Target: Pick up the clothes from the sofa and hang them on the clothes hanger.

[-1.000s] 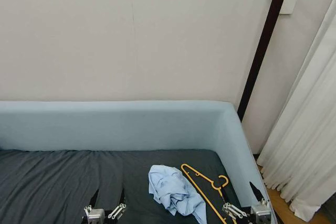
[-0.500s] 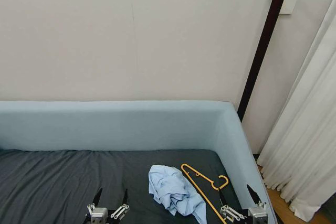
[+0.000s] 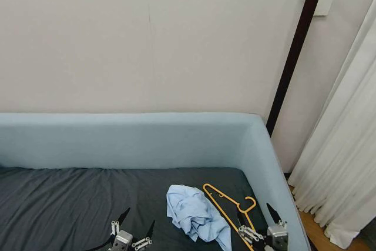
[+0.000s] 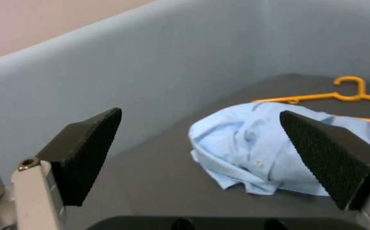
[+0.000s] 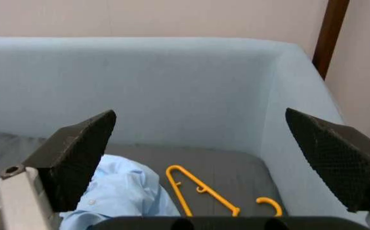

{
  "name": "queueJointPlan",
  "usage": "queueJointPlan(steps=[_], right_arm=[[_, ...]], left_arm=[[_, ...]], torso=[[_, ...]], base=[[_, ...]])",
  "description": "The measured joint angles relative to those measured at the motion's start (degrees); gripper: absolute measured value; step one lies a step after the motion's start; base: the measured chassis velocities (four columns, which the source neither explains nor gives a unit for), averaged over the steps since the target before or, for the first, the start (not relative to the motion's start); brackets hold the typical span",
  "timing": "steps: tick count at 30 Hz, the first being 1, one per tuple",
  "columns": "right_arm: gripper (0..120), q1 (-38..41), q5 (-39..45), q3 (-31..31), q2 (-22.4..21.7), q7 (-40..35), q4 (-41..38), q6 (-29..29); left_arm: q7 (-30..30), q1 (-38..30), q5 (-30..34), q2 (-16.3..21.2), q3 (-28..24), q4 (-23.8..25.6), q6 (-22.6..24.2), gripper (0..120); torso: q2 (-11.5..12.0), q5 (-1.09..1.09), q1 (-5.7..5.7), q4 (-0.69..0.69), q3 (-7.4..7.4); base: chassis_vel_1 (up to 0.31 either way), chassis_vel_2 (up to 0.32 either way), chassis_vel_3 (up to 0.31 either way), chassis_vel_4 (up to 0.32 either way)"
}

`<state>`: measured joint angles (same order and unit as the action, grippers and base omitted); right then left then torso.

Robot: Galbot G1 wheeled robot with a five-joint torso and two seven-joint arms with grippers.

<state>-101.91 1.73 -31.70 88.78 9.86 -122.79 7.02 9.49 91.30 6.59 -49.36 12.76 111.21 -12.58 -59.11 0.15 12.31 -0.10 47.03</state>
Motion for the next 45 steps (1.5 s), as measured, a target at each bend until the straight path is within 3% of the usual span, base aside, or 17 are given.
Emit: queueJointPlan(steps=[6, 11, 16, 17, 18, 20, 27, 28, 32, 36, 45], right_arm=[[100, 0.2, 0.3, -1.8, 0.2, -0.1, -0.8, 0.2], [100, 0.4, 0.5, -2.5, 0.2, -0.1, -1.0, 0.1], [100, 0.4, -0.7, -3.2, 1.0, 0.0, -1.1, 0.6], [100, 0.4, -0.7, -3.2, 1.0, 0.0, -1.1, 0.6], [100, 0.4, -0.7, -3.4, 1.2, 0.0, -1.2, 0.7], [100, 0.4, -0.6, -3.9, 1.8, -0.2, -1.6, 0.8], [100, 0.1, 0.5, -5.2, 2.5, -0.7, -2.2, 1.3], [100, 0.1, 0.5, -5.2, 2.5, -0.7, -2.2, 1.3], [100, -0.3, 0.9, -5.7, 2.7, -0.8, -2.2, 2.4], [100, -0.4, 1.5, -6.1, 2.7, -0.8, -2.5, 2.6], [100, -0.9, 2.0, -6.5, 2.4, -0.9, -2.9, 2.7]], left_arm=[[-0.9, -8.9, 4.0, 6.0, -7.3, -2.1, 1.1, 98], [-1.1, -14.4, 6.3, 8.0, -13.1, -3.5, 2.3, 98], [-0.7, -28.9, 8.2, 9.3, -26.8, -8.5, 4.1, 98], [-0.7, -28.9, 8.2, 9.3, -26.8, -8.5, 4.1, 98], [-0.5, -35.0, 8.8, 9.6, -32.5, -10.2, 4.7, 98], [-0.4, -42.1, 10.8, 9.5, -39.1, -12.4, 5.9, 98], [-2.6, -57.4, 13.8, 7.3, -53.5, -17.3, 8.3, 97], [-2.6, -57.4, 13.8, 7.3, -53.5, -17.3, 8.3, 97], [-4.3, -63.5, 12.9, 4.8, -61.4, -20.4, 8.7, 97], [-4.4, -66.8, 11.7, 2.1, -64.9, -23.4, 9.5, 97], [-4.5, -69.0, 11.6, -3.3, -66.7, -30.2, 9.5, 95]], torso=[[0.0, 0.0, 0.0, 0.02, 0.0], [0.0, 0.01, 0.0, 0.02, 0.0], [0.0, 0.01, 0.0, 0.04, 0.0], [0.0, 0.01, 0.0, 0.04, 0.0], [0.0, 0.02, 0.0, 0.0, 0.0], [0.0, 0.01, 0.0, 0.0, 0.01], [0.0, 0.03, 0.0, 0.01, 0.01], [0.0, 0.03, 0.0, 0.01, 0.01], [0.0, 0.03, 0.0, 0.02, 0.0], [0.0, 0.02, 0.0, 0.02, 0.0], [0.0, 0.02, 0.0, 0.01, 0.0]], base=[[0.0, 0.0, 0.0, 0.0], [0.0, 0.0, 0.0, 0.0], [0.0, 0.0, 0.0, 0.0], [0.0, 0.0, 0.0, 0.0], [0.0, 0.0, 0.0, 0.0], [0.0, 0.0, 0.0, 0.0], [0.0, 0.0, 0.0, 0.0], [0.0, 0.0, 0.0, 0.0], [0.0, 0.0, 0.0, 0.0], [0.0, 0.0, 0.0, 0.0], [0.0, 0.0, 0.0, 0.0]])
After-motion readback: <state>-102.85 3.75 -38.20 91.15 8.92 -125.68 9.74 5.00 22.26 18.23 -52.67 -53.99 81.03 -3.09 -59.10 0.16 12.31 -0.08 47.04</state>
